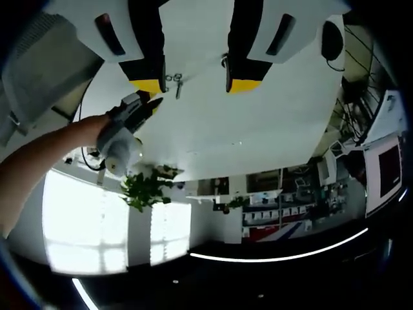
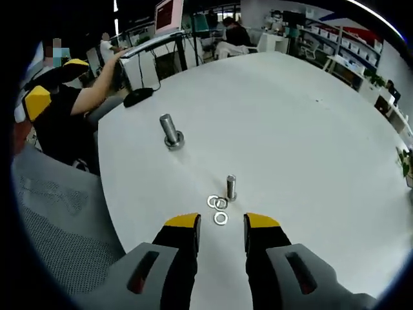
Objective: Place the washer onto the threaded stud by aligning its center hole with the stud, sliding it down to the base, and recovering from edge contact or off-axis alignment until the washer reaches the visible bottom stop.
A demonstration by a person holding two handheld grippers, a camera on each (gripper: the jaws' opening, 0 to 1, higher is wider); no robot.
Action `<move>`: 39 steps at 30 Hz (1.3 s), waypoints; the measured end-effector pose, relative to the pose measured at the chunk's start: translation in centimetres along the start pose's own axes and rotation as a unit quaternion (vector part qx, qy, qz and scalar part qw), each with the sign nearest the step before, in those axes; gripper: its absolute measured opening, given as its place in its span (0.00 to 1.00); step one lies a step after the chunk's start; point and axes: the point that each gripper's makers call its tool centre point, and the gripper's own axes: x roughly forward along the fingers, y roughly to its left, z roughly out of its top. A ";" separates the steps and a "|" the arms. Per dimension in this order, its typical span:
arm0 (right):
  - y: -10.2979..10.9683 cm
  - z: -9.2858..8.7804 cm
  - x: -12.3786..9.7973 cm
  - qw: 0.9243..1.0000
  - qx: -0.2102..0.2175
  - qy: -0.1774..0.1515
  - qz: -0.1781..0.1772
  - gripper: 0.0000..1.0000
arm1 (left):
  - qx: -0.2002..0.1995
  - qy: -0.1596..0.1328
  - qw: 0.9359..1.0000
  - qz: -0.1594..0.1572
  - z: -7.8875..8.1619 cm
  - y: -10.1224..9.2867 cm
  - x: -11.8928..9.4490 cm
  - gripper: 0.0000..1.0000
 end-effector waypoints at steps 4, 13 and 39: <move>0.0 -0.3 0.6 1.000 -0.004 0.010 0.002 0.29 | -0.002 -0.001 1.000 0.001 0.0 0.1 0.0 0.36; -0.1 -0.7 0.8 1.000 -0.013 0.020 -0.001 0.28 | -0.003 0.000 1.000 -0.001 -0.1 0.0 0.0 0.36; 0.4 -1.2 2.5 0.997 -0.057 0.042 0.023 0.26 | -0.016 0.001 1.000 -0.004 -0.3 0.2 -0.1 0.35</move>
